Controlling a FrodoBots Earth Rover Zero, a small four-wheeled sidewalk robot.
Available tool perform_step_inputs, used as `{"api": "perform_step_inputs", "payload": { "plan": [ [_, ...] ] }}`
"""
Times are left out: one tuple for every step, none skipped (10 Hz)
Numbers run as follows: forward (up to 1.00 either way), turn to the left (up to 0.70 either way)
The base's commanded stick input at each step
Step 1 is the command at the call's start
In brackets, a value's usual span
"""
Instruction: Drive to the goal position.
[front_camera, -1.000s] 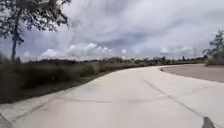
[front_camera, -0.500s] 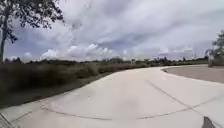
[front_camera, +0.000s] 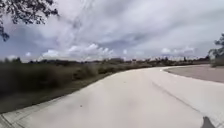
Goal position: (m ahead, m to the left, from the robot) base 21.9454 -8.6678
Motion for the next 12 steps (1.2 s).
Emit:
{"api": "perform_step_inputs", "payload": {
  "plan": [
    [0.85, 0.00],
    [0.85, 0.00],
    [0.85, 0.00],
    [0.85, 0.00],
    [0.85, 0.00],
    [0.85, 0.00],
    [0.85, 0.00],
    [0.85, 0.00],
    [0.85, 0.00],
    [0.85, 0.00],
    [0.85, 0.00],
    [0.85, 0.00]
  ]
}}
